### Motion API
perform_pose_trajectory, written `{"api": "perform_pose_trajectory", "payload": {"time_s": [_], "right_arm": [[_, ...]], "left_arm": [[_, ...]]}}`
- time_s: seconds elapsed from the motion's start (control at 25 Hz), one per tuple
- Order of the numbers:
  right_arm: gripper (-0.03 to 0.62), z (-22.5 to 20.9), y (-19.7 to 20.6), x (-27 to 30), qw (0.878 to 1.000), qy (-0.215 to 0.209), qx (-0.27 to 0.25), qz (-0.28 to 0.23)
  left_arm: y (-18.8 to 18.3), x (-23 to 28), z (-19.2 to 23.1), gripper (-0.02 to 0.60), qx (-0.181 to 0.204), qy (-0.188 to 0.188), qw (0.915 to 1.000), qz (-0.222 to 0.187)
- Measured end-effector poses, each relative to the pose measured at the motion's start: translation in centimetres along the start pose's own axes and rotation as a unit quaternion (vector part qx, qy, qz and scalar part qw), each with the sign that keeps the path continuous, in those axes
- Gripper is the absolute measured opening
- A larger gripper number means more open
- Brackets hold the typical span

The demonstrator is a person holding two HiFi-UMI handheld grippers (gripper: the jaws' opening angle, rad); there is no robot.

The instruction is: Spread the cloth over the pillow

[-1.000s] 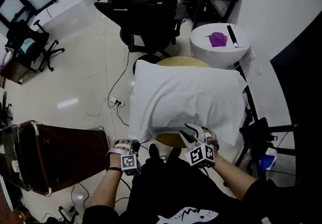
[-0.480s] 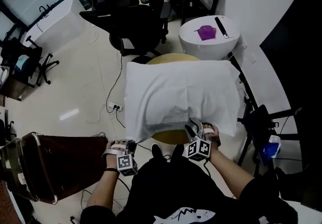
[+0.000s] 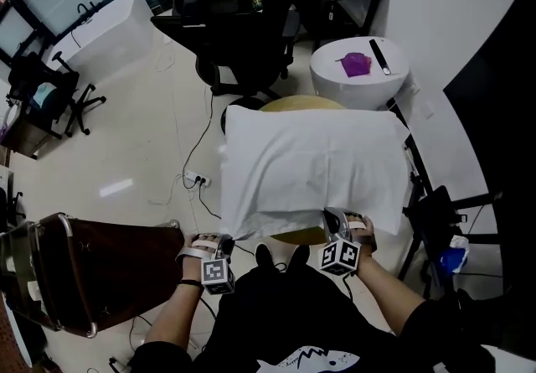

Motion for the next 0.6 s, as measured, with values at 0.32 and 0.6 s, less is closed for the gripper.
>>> {"api": "perform_pose_trajectory", "payload": {"time_s": [0.32,0.6], "right_arm": [[0.011,-0.5,-1.1,-4.8,1.0,-0.023,0.003,-0.014],[0.011,-0.8,1.5,-5.2,0.999,-0.022,-0.02,0.019]], "left_arm": [[-0.5,-1.0,-0.8,0.001,0.026,0.025,0.9991,-0.022],[-2.9,-2.5,-1.5,0.001,0.056,0.04,0.9959,-0.059]]}}
Point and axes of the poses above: the fingertips, and each gripper's own axes: x forward along the fingers, z to its left, y out of its underside, the point moved 3 cm from there along -x, backward along the fingers, and after that the axes turned 8 degrees about x, right-handed, at the moved point
